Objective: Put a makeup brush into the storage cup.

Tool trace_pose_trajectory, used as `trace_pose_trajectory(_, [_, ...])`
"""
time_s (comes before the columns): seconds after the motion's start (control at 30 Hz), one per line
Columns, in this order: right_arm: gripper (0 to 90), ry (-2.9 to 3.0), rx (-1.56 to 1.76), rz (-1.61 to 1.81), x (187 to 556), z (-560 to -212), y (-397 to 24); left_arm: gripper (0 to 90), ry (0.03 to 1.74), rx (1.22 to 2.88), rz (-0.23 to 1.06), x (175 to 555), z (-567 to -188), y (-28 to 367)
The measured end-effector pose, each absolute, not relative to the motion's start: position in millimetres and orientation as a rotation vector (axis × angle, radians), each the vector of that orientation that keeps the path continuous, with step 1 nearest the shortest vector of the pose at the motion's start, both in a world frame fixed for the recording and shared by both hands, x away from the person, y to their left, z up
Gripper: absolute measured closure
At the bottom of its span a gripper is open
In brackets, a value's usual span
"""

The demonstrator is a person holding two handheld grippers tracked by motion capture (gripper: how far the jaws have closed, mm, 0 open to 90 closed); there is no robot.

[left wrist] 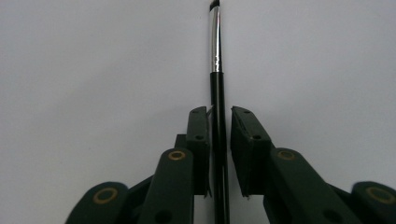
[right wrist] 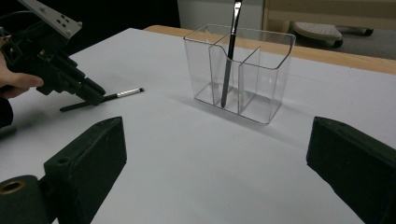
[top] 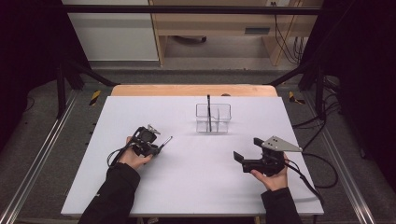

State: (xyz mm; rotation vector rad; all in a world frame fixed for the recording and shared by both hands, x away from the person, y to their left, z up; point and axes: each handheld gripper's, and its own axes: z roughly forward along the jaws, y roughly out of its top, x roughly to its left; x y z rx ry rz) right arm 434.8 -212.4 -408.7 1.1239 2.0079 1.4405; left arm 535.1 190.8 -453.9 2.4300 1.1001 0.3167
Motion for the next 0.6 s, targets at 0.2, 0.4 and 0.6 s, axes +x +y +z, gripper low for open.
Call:
trace_pose_trajectory(0.2, [5.6,2.009,1.124,1.439,435,-409,-213,60.4,1.084,2.416,0.333,536,-445,190])
trace_pose_trajectory(0.4, [5.6,2.01,1.123,1.44,435,-408,-213,44.7,1.078,2.416,0.344,539,-436,188])
trace_pose_trajectory(0.6, [5.6,2.01,1.123,1.441,435,-408,-213,34.7,1.072,2.429,0.362,543,-432,184])
